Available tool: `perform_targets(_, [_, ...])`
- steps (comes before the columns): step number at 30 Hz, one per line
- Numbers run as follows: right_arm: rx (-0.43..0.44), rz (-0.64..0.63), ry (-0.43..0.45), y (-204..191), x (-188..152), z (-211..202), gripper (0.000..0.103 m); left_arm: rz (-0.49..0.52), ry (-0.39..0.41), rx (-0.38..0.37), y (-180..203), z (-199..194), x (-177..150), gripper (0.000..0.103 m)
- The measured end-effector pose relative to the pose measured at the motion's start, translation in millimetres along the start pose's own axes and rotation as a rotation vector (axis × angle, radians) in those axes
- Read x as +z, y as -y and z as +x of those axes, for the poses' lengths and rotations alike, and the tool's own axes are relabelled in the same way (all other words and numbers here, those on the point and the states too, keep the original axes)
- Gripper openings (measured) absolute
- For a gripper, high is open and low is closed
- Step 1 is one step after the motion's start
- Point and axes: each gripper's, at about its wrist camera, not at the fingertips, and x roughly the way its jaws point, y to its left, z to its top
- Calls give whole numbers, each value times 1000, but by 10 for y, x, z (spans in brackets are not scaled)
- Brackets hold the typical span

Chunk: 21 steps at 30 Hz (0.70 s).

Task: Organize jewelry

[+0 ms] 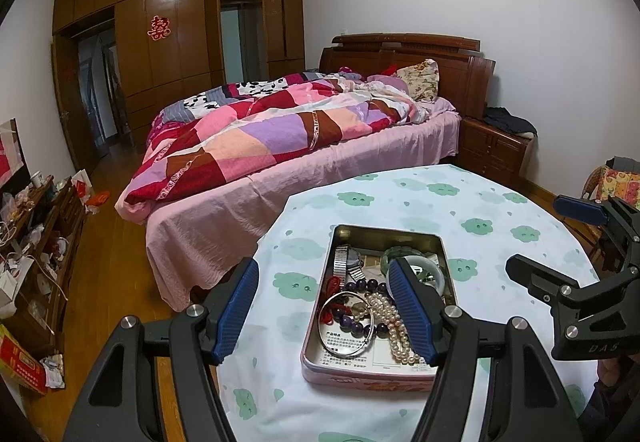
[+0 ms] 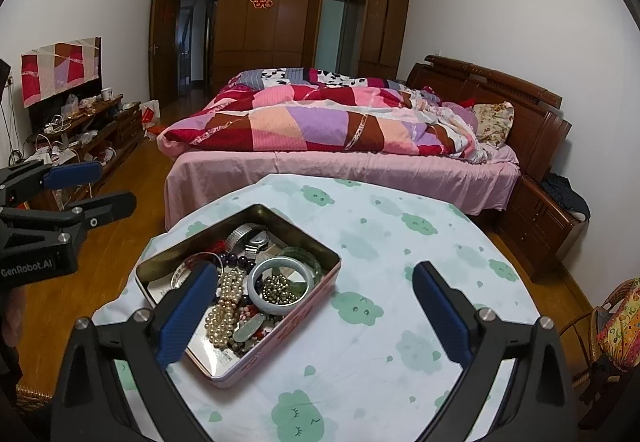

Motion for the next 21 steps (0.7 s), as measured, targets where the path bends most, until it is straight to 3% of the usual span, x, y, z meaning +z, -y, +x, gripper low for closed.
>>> perform_targets(21, [0, -1, -6, -16, -34, 5, 100, -25, -37, 6, 2, 99, -40, 68])
